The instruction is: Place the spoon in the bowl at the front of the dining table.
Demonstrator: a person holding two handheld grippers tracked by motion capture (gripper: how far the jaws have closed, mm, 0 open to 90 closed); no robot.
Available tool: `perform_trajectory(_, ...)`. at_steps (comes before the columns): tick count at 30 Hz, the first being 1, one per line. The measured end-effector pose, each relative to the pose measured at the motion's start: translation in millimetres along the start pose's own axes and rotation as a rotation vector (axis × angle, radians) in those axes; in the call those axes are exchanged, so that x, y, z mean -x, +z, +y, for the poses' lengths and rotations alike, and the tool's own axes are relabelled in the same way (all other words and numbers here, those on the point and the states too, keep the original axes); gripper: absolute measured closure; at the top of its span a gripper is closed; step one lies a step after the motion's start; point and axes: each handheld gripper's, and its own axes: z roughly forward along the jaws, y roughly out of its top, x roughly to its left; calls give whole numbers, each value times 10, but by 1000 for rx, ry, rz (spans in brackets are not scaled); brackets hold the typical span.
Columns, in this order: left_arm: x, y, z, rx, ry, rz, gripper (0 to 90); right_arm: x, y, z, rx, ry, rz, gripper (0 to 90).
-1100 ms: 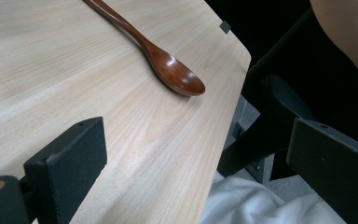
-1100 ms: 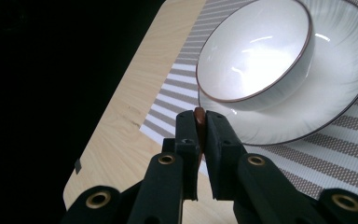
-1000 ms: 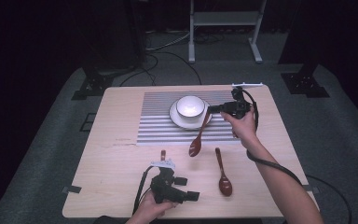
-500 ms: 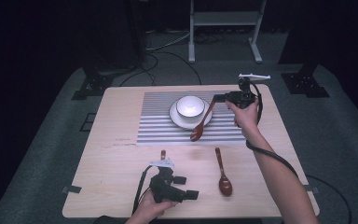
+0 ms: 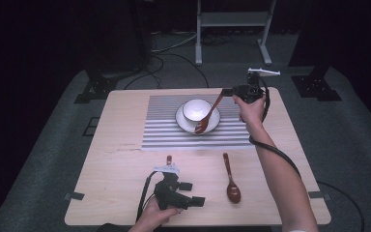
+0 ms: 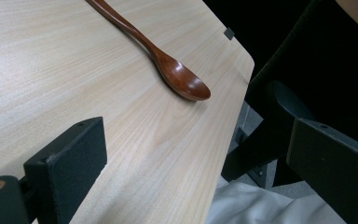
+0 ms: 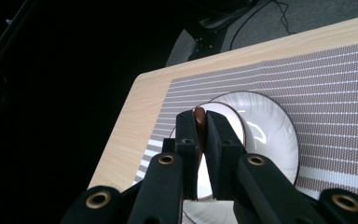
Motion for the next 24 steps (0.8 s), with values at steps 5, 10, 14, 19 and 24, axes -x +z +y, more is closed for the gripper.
perform_trajectory(5, 4, -2, 2, 1, 2, 0, 37, -3, 62, 45, 14, 4, -18, 834)
perform_trajectory(10, -1, 0, 0, -3, -2, -3, 37, -18, 90, 77, 27, 6, -28, 834)
perform_trajectory(14, 2, -2, 1, -3, 0, -5, 37, -16, 109, 119, 45, 12, -40, 834)
perform_trajectory(19, 4, -9, -1, -5, 1, -4, 37, -2, 121, 142, 62, 16, -56, 834)
perform_trajectory(24, 2, -9, -2, -6, 1, -4, 37, 13, 118, 147, 73, 21, -58, 834)
